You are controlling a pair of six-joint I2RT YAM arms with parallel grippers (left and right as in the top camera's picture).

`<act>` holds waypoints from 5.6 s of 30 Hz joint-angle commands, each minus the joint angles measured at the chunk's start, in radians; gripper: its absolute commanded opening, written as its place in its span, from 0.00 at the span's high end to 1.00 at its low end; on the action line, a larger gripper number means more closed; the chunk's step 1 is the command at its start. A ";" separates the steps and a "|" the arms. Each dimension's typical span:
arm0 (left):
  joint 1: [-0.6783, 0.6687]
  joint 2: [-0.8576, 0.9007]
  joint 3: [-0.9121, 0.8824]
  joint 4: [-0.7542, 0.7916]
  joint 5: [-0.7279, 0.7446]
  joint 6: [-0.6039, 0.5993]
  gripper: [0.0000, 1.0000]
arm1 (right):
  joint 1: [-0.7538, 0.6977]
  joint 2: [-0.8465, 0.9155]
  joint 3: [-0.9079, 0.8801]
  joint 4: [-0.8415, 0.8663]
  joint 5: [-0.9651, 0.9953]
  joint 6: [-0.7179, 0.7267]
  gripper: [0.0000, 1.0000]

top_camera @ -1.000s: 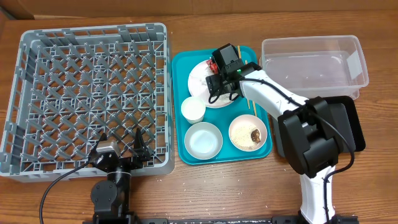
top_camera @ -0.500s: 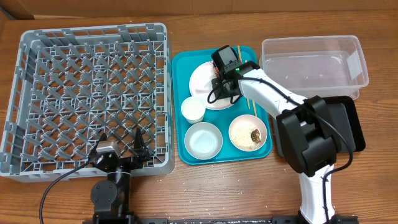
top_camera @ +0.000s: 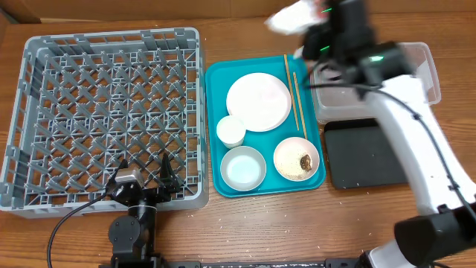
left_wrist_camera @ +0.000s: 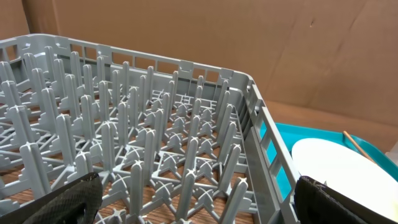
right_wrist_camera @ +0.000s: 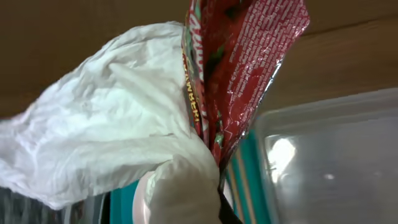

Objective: Sort waste into correct bins and load items into the dishwasher
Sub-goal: 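Grasp the wrapper and tissue, carry them into the clear bin, then grasp the pink bowl with food using the right gripper, then tip the pink bowl over the black tray to dump the rice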

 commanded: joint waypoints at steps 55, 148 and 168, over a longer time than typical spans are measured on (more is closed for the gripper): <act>0.004 -0.009 -0.004 0.003 0.001 0.019 0.00 | 0.060 -0.075 -0.083 -0.489 -0.182 0.084 0.42; 0.004 -0.009 -0.004 0.003 0.001 0.019 0.00 | -0.555 -0.261 -0.637 -0.263 -0.927 -0.583 0.96; 0.004 -0.009 -0.004 0.003 0.001 0.019 0.00 | -0.936 -0.150 -0.933 -0.042 -1.602 -0.648 0.96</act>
